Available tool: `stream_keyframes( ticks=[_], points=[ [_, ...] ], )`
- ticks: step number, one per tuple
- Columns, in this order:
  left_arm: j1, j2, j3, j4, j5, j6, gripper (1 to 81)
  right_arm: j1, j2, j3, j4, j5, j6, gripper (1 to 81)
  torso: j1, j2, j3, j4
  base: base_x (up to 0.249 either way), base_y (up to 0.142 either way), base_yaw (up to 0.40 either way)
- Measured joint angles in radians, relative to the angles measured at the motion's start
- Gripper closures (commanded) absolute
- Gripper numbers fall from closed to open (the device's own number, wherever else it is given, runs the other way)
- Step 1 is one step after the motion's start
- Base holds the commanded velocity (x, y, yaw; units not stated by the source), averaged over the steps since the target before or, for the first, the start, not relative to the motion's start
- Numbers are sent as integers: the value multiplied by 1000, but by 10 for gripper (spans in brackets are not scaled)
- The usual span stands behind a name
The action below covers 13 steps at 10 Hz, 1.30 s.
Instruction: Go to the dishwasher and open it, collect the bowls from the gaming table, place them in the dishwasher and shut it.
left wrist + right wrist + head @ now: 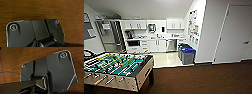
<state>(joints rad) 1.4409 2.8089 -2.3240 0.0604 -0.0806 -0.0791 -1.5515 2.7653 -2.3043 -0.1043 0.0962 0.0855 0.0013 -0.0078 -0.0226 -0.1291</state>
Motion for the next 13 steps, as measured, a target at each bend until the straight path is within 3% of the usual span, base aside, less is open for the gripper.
stream_keyframes(
  ticks=[13],
  points=[
    [7, 1, 5, 0, 0, 0, 10, -8, 4, 1, 0, 11, 0, 10, -1, -2, 0, 0, 106, 0, 0]
  ],
)
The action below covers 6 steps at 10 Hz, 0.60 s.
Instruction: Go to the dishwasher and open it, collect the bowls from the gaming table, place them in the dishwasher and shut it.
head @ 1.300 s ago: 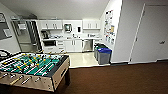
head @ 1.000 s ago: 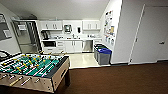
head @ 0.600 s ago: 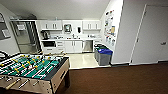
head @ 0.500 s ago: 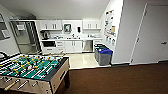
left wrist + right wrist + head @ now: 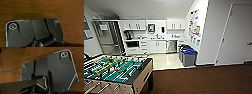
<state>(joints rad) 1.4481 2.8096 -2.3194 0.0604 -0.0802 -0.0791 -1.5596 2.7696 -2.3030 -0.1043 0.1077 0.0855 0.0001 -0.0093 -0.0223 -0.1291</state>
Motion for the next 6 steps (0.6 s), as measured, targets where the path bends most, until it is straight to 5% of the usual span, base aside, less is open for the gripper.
stream_keyframes(
  ticks=[6],
  points=[
    [0, 5, 0, 0, 0, 1, 10, 0, 1, 0, 0, 1, 0, 10, 0, 0, 0, 0, 137, 0, 0]
  ],
)
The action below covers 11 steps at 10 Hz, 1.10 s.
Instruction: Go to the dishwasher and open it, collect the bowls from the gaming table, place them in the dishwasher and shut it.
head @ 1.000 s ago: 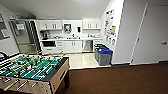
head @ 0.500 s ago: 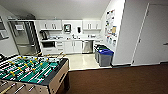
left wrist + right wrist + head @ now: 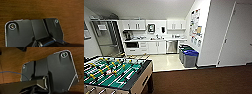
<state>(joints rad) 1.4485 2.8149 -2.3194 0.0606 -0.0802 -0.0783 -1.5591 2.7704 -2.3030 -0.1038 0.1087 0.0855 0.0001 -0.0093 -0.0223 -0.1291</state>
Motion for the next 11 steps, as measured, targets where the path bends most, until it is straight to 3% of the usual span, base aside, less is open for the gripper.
stream_keyframes(
  ticks=[2, 11],
  points=[
    [0, 0, 0, 0, 0, 0, 10, 0, -1, 0, 0, 0, 0, 10, 0, 0, 0, 0, 141, 0, 0],
    [-1, 8, 0, 0, 1, 0, 10, -1, 1, -2, 0, 0, 0, 10, -1, 0, 0, 0, 148, -61, 0]
  ],
)
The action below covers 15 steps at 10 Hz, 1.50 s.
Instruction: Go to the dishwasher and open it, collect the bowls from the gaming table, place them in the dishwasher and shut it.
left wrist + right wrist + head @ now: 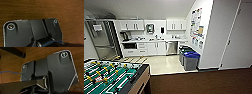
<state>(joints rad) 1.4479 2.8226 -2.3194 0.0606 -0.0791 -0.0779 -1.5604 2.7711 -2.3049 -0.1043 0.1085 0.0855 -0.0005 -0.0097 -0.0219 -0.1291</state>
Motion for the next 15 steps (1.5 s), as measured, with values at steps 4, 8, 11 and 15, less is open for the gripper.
stream_keyframes(
  ticks=[4, 8, 11, 15],
  points=[
    [2, -4, 0, 0, -1, 0, 10, -1, 2, -3, 0, 1, 0, 10, -1, 0, 0, 0, 148, 0, 0],
    [-5, -3, 0, 0, -1, 0, 10, 4, 1, -4, 0, 3, 0, 10, 0, 0, 0, 0, 148, 0, 0],
    [-2, -2, 0, 0, 0, 0, 10, 3, 1, -4, 0, 1, 0, 10, 0, 0, 0, 0, 148, 0, 0],
    [1, -3, 0, 0, 0, 0, 10, 0, 1, -4, 0, 0, 0, 10, 0, 0, 0, 0, 148, -44, 0]
  ],
)
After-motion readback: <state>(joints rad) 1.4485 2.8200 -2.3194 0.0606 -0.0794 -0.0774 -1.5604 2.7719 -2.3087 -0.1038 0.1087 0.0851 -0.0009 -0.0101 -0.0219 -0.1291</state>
